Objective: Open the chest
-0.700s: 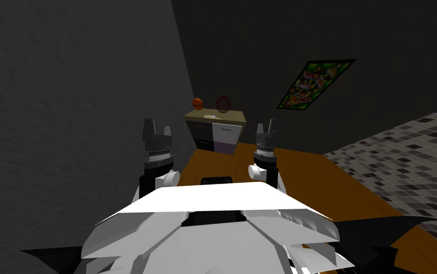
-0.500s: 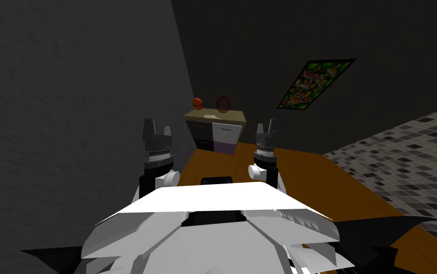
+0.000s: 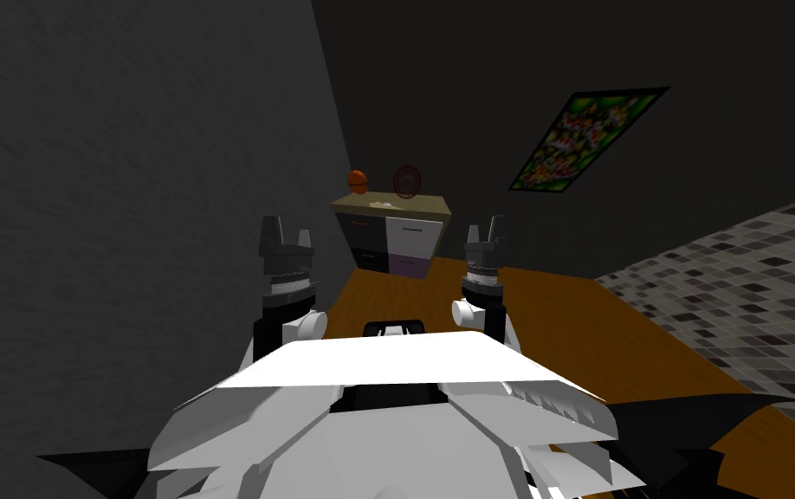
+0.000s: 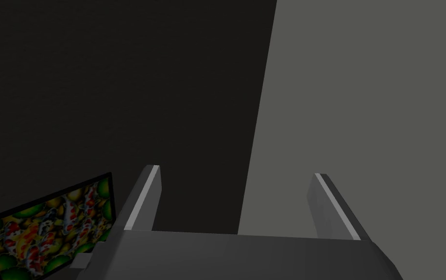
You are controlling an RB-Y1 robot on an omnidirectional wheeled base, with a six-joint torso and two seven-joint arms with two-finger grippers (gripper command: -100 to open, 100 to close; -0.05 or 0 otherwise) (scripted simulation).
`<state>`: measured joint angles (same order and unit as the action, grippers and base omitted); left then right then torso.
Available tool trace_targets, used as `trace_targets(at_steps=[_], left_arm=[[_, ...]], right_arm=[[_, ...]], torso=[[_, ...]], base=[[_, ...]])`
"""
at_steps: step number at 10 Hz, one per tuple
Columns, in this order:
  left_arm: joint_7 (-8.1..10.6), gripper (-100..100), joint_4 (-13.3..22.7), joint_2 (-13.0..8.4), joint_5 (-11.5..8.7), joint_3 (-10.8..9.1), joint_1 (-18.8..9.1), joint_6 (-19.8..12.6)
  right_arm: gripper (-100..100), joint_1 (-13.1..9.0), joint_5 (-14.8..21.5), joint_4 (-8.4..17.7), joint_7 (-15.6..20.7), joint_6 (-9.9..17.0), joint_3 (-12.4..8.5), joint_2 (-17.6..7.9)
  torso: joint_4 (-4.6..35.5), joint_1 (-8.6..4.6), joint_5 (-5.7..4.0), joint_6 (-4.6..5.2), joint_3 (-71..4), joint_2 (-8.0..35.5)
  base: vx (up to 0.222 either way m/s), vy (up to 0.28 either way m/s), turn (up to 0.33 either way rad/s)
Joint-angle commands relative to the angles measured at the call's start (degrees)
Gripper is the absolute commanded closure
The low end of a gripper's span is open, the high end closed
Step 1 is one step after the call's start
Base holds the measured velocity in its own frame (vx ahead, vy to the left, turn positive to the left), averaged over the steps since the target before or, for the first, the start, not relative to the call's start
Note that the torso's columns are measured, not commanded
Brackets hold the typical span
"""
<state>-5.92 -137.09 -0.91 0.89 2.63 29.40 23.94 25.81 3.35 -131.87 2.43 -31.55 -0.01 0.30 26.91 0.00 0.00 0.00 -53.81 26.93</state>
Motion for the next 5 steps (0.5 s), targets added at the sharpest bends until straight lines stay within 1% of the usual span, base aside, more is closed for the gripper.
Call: trace_targets(at_steps=[1,2,3,4,5], left_arm=[[0.0,0,0.0,0.0,0.0,0.0,0.0,0.0],[0.0,0,0.0,0.0,0.0,0.0,0.0,0.0],[-0.02,-100,0.6,-1.7,0.1,0.04,-0.3,-0.1],[-0.03,-100,1.2,-2.8,0.1,0.07,-0.5,-0.1],[-0.05,-100,2.0,-3.8,0.2,0.12,-0.9,-0.2]], right_arm=[[0,0.0,0.0,0.0,0.0,0.0,0.0,0.0],[0,0.0,0.0,0.0,0.0,0.0,0.0,0.0],[0,0.0,0.0,0.0,0.0,0.0,0.0,0.0],[0,0.0,0.0,0.0,0.0,0.0,0.0,0.0],[0,0.0,0.0,0.0,0.0,0.0,0.0,0.0]], torso=[[4.2,0.0,0.0,0.0,-8.5,4.2],[8.5,0.0,0.0,0.0,-16.9,8.5],[12.7,0.0,0.0,0.0,-25.4,12.7],[14.6,-0.03,0.0,0.0,-29.3,14.6],[15.1,-0.06,-0.01,0.0,-30.5,15.0]], base=[[0.0,0.0,0.0],[0.0,0.0,0.0],[0.021,-0.013,-0.017],[0.049,-0.029,-0.021],[0.068,-0.047,-0.025]])
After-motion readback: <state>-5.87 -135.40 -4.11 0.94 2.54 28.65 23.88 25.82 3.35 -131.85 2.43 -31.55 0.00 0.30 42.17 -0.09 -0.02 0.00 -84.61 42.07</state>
